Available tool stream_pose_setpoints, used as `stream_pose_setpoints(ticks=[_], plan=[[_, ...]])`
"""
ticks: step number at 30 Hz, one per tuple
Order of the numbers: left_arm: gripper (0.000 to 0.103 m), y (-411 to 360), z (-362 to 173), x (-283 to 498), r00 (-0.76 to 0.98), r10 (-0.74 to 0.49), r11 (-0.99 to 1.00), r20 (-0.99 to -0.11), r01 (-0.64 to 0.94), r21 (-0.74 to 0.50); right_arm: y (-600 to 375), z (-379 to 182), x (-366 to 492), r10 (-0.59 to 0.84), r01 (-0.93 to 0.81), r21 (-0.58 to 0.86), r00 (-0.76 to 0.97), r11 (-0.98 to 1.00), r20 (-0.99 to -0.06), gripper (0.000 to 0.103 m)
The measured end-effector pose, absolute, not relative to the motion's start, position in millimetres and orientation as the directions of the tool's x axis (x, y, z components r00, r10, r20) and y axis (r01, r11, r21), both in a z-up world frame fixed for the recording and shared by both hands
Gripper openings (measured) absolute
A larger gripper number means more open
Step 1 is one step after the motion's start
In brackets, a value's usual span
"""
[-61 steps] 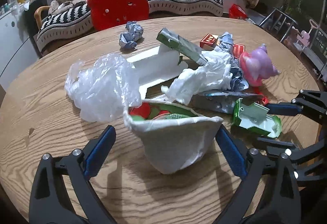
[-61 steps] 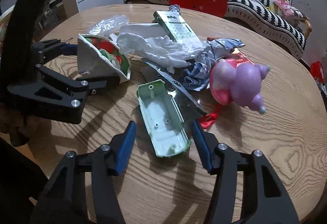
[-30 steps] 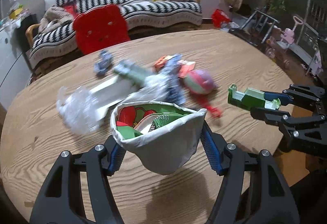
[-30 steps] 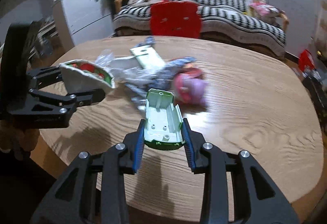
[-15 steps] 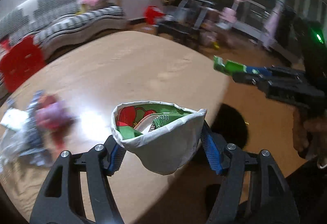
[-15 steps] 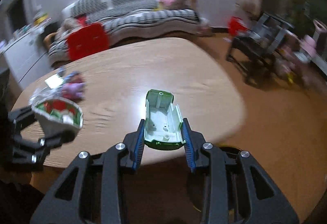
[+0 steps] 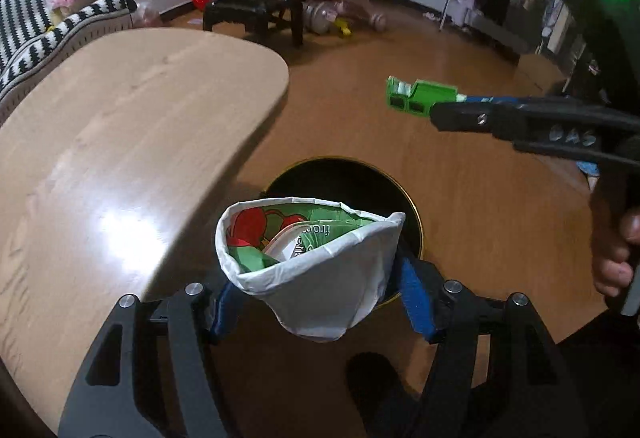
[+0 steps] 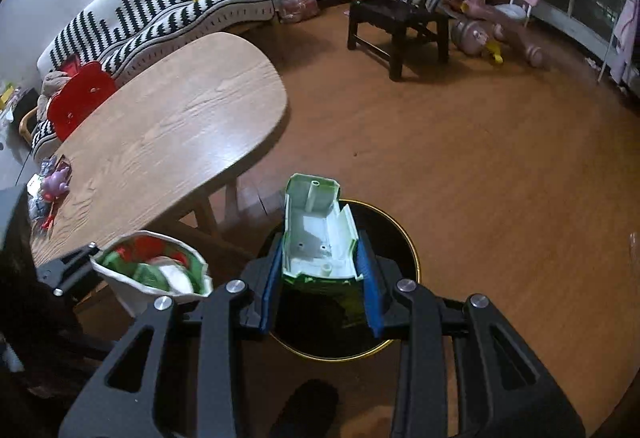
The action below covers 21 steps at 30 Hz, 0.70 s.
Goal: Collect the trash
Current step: 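Carry the cup and tray to the bin and release both inside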
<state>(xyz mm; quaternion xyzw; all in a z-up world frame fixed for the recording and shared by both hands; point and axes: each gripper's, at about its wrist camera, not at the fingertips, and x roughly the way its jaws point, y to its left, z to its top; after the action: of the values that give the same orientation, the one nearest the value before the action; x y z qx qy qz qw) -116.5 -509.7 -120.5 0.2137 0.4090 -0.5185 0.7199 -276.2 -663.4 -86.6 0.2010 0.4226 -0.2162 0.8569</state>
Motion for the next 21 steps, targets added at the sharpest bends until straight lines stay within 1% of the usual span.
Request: stream_pose_setpoints(ticks=[10,11,12,13,14,15,16,21], plan=[[0.066,-534.7,-129.5,-107.7,0.104,-0.569,0.381,-0.816,0.913,-0.149,-668.9,-87.3,-269.2,-0.197,0.551,0.171,0.545,0.817,-0.815,0.035],[0.067,-536.7,-130.7,-106.7,0.103,-0.569,0.381,-0.816,0.912,-0.151,-669.7,-87.8,-268.8,-0.198,0.554,0.171,0.543,0.815,-0.816,0.035],[0.07,-539.1,-131.5,-104.5,0.107,-0.566,0.386,-0.817,0.91,-0.148,-670.5,-87.9,-268.7,-0.2,0.558,0.172,0.542,0.812,-0.816,0.036],[0.077,-540.7,-132.5,-103.0,0.107,-0.564,0.39,-0.819,0.909,-0.149,-671.8,-88.2,-268.4,-0.197,0.563,0.177,0.541,0.808,-0.818,0.045],[0.081,-540.4,-132.9,-103.1,0.11,-0.565,0.394,-0.818,0.907,-0.15,-672.2,-87.1,-269.3,-0.206,0.569,0.177,0.545,0.803,-0.813,0.063],[0.083,-539.9,-131.3,-101.2,0.123,-0.572,0.402,-0.811,0.904,-0.147,-672.2,-85.0,-269.8,-0.219,0.574,0.171,0.548,0.801,-0.807,0.069],[0.084,-539.8,-130.1,-101.5,0.124,-0.575,0.403,-0.808,0.903,-0.149,-672.1,-84.0,-270.2,-0.223,0.573,0.169,0.549,0.802,-0.806,0.071],[0.085,-533.2,-123.9,-98.8,0.116,-0.58,0.41,-0.806,0.897,-0.166,-666.7,-78.0,-264.8,-0.217,0.563,0.173,0.558,0.808,-0.801,0.071]])
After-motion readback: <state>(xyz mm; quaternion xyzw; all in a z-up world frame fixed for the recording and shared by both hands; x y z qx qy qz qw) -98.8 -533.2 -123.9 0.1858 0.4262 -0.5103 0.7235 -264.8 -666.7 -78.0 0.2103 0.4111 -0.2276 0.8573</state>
